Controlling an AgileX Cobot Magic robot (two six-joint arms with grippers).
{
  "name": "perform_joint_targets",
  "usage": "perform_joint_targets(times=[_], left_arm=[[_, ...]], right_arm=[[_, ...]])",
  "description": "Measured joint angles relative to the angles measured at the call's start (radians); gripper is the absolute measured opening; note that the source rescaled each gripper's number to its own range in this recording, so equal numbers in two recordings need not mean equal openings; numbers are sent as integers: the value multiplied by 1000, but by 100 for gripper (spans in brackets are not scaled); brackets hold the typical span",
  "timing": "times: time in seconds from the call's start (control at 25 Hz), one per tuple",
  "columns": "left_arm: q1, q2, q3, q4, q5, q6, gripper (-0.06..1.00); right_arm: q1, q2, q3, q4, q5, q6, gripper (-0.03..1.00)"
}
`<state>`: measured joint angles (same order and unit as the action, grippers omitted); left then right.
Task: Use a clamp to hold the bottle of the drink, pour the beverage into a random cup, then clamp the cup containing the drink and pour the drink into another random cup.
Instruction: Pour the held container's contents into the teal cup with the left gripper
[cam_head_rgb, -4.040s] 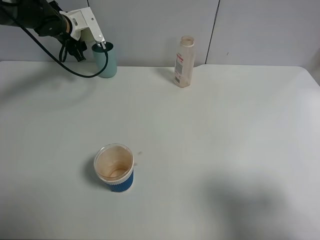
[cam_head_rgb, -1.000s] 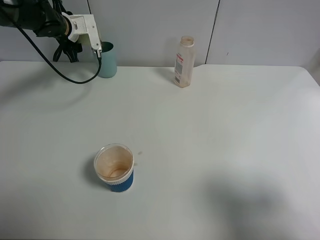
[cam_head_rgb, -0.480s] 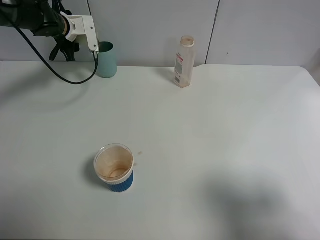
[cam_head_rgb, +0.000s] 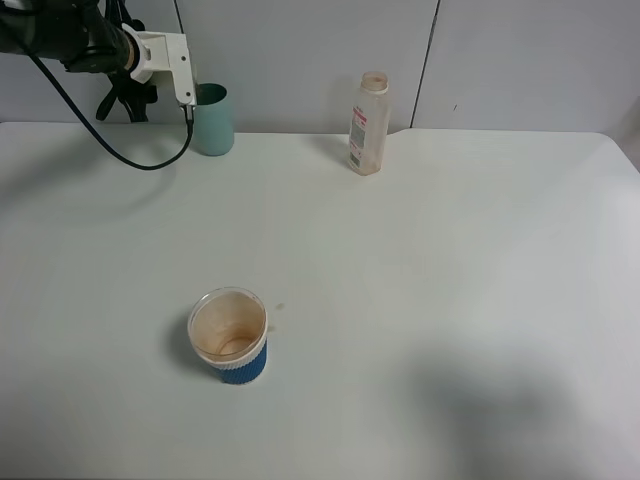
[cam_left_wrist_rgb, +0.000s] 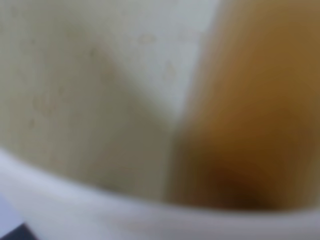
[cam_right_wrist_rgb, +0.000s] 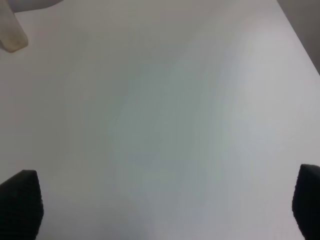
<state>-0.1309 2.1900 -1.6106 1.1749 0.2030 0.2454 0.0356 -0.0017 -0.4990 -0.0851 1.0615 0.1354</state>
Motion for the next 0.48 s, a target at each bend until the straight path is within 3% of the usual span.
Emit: perform_joint_targets(times=[0.48], left_arm=[[6,21,-1,61,-1,0,2]], right_arm=[[0,0,0,0,0,0,100]])
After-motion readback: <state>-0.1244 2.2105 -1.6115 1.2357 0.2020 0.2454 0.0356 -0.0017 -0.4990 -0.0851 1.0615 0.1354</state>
